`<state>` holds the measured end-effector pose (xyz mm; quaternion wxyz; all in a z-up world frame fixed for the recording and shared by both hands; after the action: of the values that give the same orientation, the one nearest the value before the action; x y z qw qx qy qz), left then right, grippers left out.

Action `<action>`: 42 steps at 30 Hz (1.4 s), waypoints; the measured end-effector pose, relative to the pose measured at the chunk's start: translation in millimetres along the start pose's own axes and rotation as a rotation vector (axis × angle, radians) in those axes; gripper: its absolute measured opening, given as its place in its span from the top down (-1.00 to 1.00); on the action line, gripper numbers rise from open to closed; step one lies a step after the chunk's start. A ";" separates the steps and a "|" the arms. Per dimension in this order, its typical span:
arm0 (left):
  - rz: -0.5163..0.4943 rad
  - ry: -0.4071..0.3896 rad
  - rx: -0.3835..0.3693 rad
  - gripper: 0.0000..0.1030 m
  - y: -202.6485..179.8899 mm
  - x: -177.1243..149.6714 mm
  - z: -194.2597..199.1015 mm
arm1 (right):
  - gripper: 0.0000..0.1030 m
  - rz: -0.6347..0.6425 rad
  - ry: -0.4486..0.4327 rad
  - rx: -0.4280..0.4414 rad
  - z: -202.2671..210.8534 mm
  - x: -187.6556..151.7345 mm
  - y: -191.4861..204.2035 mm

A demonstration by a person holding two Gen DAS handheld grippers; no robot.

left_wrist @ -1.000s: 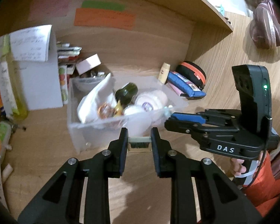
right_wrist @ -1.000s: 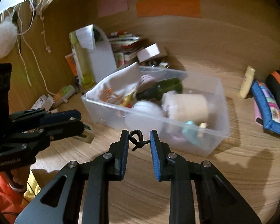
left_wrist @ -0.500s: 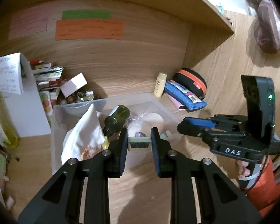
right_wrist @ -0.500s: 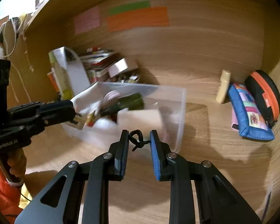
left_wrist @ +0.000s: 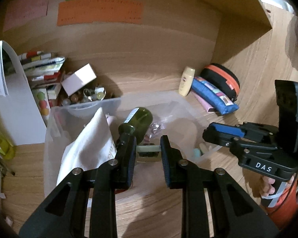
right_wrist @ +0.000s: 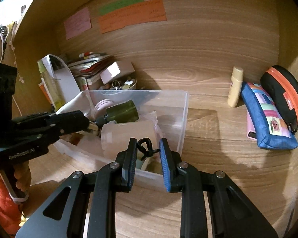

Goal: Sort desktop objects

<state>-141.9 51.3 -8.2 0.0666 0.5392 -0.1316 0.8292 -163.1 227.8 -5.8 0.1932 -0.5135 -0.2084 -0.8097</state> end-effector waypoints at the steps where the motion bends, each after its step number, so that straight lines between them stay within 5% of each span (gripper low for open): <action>1: 0.001 0.007 0.004 0.54 0.9 -1.3 -2.1 | 0.60 -0.001 0.000 0.000 -1.4 -0.7 -0.1; 10: -0.002 0.032 0.031 0.54 6.0 -8.1 -8.6 | 0.60 0.020 0.015 0.008 -5.8 -6.3 2.5; 17: -0.045 0.000 0.054 0.21 -0.4 -6.7 -3.0 | 0.28 0.073 -0.010 0.013 -2.0 -8.1 13.9; 22: -0.039 -0.025 0.055 0.02 0.0 -2.0 5.5 | 0.23 0.080 -0.031 -0.002 5.4 -1.8 15.4; 27: -0.040 -0.076 0.074 -0.31 -1.4 5.5 23.4 | -0.24 0.066 -0.066 -0.034 23.4 7.2 15.4; 35: -0.045 -0.162 0.138 -0.84 -3.1 10.3 59.5 | -0.61 0.065 -0.117 -0.062 53.1 12.3 25.3; 38: -0.049 -0.178 0.192 -0.98 -1.6 8.1 69.9 | -0.66 0.071 -0.123 -0.056 61.7 11.8 34.2; 42: -0.031 -0.173 0.231 -0.98 1.5 0.7 80.3 | -0.98 0.076 -0.134 -0.083 72.6 6.9 47.2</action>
<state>-72.1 26.6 23.1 0.0051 0.6147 -0.0322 0.7881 -86.5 226.4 35.1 0.1878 -0.5818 -0.1676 -0.7734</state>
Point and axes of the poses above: each gripper's, at about its wrist camera, not at the fingertips, and z roughly against the way its jaws point, y to its left, x to its top, the point moved 1 cm from there along -z, roughly the way its jaws point, and after that the axes turned 14 degrees about -y, right-handed, at the moved point
